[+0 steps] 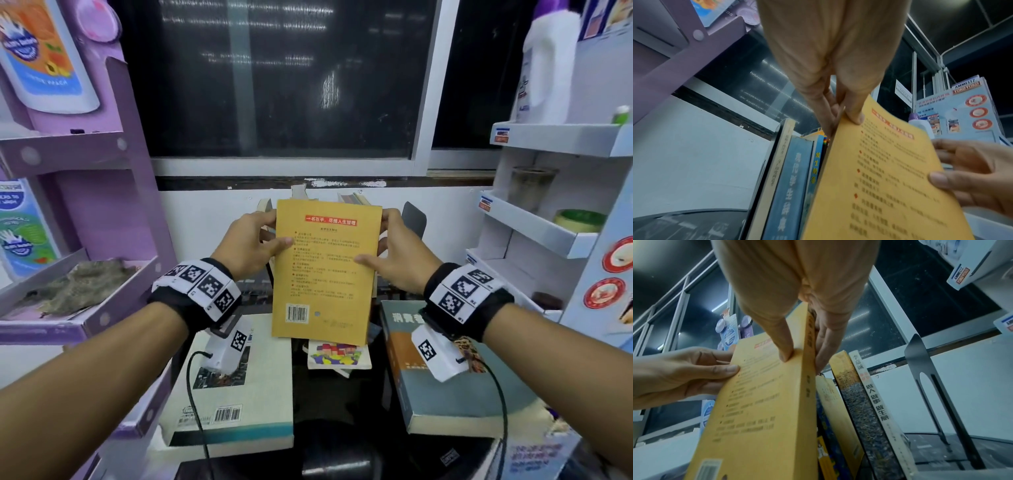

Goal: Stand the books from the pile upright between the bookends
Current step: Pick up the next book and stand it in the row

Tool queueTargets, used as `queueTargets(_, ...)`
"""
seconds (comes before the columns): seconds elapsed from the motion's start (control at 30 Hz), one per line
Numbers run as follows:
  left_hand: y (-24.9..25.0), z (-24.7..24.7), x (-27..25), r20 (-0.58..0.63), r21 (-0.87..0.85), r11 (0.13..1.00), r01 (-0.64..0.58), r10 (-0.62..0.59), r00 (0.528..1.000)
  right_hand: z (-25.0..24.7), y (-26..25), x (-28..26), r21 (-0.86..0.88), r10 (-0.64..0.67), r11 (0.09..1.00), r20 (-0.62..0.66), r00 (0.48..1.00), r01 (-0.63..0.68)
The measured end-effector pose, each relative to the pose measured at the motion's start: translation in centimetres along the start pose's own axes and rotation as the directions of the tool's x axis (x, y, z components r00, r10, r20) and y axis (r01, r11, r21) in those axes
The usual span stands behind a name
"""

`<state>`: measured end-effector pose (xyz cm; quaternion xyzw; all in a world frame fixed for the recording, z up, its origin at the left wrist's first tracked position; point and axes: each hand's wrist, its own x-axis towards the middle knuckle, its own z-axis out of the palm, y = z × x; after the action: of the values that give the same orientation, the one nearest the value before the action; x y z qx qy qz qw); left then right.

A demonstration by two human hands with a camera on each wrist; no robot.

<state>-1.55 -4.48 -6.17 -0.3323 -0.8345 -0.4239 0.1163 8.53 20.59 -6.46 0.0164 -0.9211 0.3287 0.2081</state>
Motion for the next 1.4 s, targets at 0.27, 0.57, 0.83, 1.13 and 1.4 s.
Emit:
queueTargets(0.27,-0.7,0.7,0.0,0.002,0.078,0.996,-0.044,0.044,0.999,-0.7,0.7,-0.7,0.131,0.003,0.991,0.100,0.995,-0.017)
queueTargets(0.57,-0.9,0.7,1.2,0.083,0.140,0.989,-0.048,0.037,0.996,-0.6,0.7,-1.2,0.283,0.023,0.958,0.071,0.997,-0.042)
queueTargets(0.83,-0.8,-0.6,5.0,0.163,0.379,0.896,-0.229,0.179,0.970,-2.3,0.4,-1.6,0.178,-0.025,0.984,-0.038,0.999,0.032)
queueTargets(1.13,-1.3,1.1,11.0,0.286,0.566,0.779,-0.270,0.122,0.951,-3.7,0.0,-2.3,0.014,-0.038,0.999,-0.151,0.988,0.041)
queueTargets(1.4,-2.0,3.2,13.3,0.290,0.574,0.792,-0.208,0.042,0.956,-3.4,-0.3,-2.2,-0.092,-0.050,0.995,-0.214,0.976,0.031)
